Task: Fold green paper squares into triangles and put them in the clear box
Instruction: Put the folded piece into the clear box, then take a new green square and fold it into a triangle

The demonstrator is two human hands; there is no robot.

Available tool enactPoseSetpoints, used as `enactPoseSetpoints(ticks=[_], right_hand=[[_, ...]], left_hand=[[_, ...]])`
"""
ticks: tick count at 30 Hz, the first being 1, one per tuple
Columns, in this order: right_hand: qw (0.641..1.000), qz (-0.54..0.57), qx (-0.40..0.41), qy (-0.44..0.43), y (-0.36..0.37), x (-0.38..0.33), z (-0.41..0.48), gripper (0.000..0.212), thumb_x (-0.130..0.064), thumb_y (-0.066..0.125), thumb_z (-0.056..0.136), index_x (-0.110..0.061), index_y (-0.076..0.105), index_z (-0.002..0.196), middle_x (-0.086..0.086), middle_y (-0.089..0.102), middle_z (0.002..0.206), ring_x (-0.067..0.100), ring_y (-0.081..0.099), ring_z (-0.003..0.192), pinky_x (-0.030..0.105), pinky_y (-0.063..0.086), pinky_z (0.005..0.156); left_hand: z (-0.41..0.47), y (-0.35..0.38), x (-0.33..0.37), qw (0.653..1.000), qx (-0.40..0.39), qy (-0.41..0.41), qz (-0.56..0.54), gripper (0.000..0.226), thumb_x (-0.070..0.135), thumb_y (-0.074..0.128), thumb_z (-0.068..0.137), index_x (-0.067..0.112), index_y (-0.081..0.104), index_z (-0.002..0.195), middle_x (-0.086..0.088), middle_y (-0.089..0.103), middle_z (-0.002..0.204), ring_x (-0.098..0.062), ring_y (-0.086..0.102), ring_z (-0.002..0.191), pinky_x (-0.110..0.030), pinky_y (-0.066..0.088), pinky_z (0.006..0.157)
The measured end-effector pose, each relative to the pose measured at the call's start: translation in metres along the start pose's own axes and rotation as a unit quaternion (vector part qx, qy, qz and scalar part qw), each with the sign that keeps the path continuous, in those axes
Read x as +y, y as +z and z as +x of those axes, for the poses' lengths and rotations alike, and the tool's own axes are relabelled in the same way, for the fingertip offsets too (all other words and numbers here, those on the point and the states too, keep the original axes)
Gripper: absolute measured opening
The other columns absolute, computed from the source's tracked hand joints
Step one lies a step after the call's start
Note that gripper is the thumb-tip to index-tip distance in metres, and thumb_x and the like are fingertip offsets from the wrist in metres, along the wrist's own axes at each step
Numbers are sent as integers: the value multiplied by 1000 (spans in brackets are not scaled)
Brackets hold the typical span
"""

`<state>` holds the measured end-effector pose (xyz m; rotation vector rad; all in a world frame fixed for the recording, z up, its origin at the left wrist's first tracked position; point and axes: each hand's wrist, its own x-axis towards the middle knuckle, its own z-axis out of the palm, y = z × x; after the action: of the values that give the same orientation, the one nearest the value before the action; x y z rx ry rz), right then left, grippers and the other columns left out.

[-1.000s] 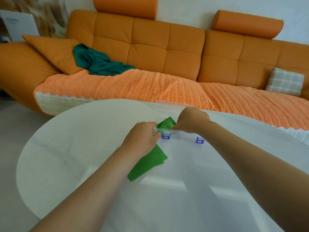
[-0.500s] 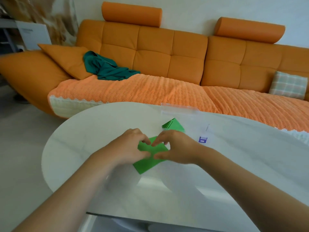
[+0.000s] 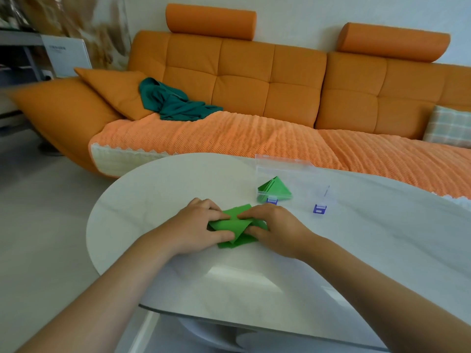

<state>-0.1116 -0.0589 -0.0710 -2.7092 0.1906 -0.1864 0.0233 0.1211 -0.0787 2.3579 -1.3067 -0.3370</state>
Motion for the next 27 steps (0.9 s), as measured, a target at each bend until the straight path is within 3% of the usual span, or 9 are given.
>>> enactPoseSetpoints(ticks=[4, 8, 11, 13, 16, 18, 20, 23, 27], right_hand=[[998, -17, 50, -22, 1, 1, -2, 25, -22, 60, 96, -28, 72, 117, -8, 73, 114, 14, 65, 102, 27, 48, 88], [993, -34, 113, 8, 3, 8, -1, 19, -37, 76, 82, -28, 78, 98, -13, 75, 104, 11, 67, 95, 36, 49, 90], [994, -60, 91, 14, 1, 15, -3, 30, -49, 80, 73, -30, 79, 96, -17, 73, 106, 8, 65, 98, 32, 47, 92], [997, -63, 51, 1, -1, 18, -5, 32, -53, 75, 76, -32, 78, 99, -18, 70, 114, 8, 61, 104, 33, 44, 95], [998, -50, 4, -43, -7, 25, -10, 23, -42, 64, 91, -29, 77, 104, -15, 66, 125, 10, 55, 114, 35, 42, 99], [998, -39, 14, -52, -8, 30, -15, 21, -35, 61, 95, -26, 77, 105, -11, 67, 125, 10, 56, 113, 32, 43, 98], [995, -34, 66, -66, -9, 35, -20, 20, -33, 63, 94, -25, 78, 104, -7, 70, 119, 11, 60, 107, 26, 45, 93], [991, -37, 107, -76, -17, 39, -30, 20, -34, 66, 92, -23, 78, 103, -7, 72, 114, 10, 62, 102, 17, 42, 87], [997, 43, 49, 48, -35, 45, -50, 46, -67, 44, 89, -31, 72, 92, -13, 67, 104, 6, 61, 95, 31, 50, 85]], left_hand=[[0, -3, 3, 1000, -14, 3, -7, 68, 73, 57, 79, 37, 53, 137, 23, 44, 129, 2, 26, 126, -29, 29, 110], [-2, -7, 9, 998, -10, 59, -3, 88, 86, 57, 57, 41, 55, 132, 25, 46, 124, 3, 33, 123, -25, 33, 105], [0, -4, 12, 997, 27, 65, -44, 51, 63, 73, 72, 38, 68, 116, 24, 58, 110, 2, 53, 108, -28, 45, 99], [1, -4, 14, 998, 5, 46, -49, 38, 53, 76, 77, 33, 72, 109, 20, 63, 101, -1, 59, 99, -29, 50, 92], [0, -5, 16, 999, -37, 28, -23, 48, 69, 73, 66, 29, 69, 92, 17, 56, 87, -3, 55, 82, -22, 43, 75], [-1, -6, 21, 998, -35, 25, -55, 48, 77, 69, 58, 36, 63, 81, 17, 57, 87, -2, 57, 83, -24, 47, 76], [1, -3, 29, 997, -6, 44, -69, 35, 68, 72, 67, 40, 67, 87, 18, 62, 92, -1, 59, 89, -27, 50, 81], [7, 5, 45, 992, 71, 81, -73, 10, 36, 74, 85, 32, 76, 94, 16, 66, 90, -3, 61, 85, -30, 51, 78], [15, 20, 64, 989, 93, 87, -79, 9, 27, 73, 86, 31, 79, 92, 14, 70, 83, -8, 62, 75, -30, 51, 69]])
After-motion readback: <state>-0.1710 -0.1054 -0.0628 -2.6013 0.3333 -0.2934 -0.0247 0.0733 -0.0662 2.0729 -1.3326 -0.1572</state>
